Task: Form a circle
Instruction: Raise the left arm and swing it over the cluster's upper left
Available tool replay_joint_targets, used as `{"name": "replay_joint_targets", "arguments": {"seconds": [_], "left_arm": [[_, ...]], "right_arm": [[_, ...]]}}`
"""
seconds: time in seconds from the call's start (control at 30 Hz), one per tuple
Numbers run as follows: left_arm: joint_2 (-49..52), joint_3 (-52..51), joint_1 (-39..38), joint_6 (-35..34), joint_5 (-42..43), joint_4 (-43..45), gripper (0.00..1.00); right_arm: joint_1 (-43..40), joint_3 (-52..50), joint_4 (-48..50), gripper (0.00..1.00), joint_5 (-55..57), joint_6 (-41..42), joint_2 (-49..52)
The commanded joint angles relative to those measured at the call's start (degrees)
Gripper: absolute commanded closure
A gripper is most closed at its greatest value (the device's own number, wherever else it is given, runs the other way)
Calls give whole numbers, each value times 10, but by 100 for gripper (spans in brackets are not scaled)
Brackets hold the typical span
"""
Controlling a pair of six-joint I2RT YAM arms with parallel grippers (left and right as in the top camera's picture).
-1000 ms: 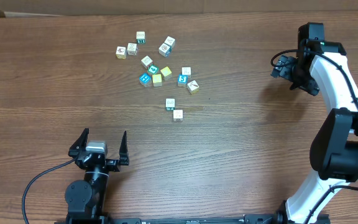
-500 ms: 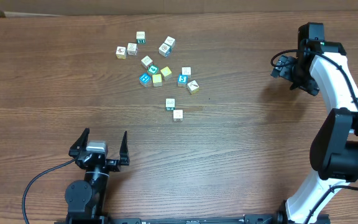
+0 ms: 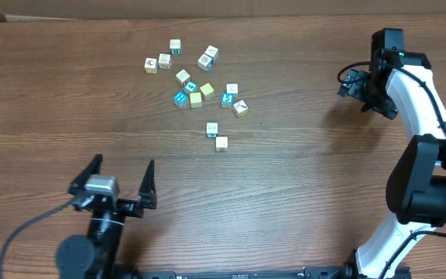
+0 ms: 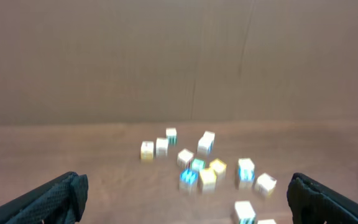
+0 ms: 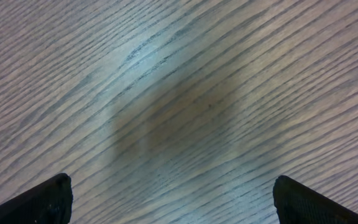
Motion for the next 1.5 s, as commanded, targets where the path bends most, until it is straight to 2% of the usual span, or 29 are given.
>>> {"name": "replay_joint_targets", "arguments": {"seconds": [0.0,0.13,0.43,0.63,0.93,1.2,1.37,1.47], "left_arm": [[85,111,-1,-3,9,-38,0],[222,263,-1,23,8,-130,0],[599,709,-1,76,8,-413,0],[811,924,-1,87,8,-519,1],[1018,1040,-1,86,48,-543,0],[1132,1042,-1,87,47,-526,1],[1187,1042,-1,86,47,-464,0],[1214,1042,-1,87,47,-461,1]], "right_arm": [[-1,12,1,0,6,0,-14],[-1,12,1,0,6,0,-14],[-1,12,1,0,6,0,-14],[-1,12,1,0,6,0,-14],[-1,12,1,0,6,0,-14],[-1,12,1,0,6,0,-14],[-1,12,1,0,6,0,-14],[-1,12,1,0,6,0,-14]]}}
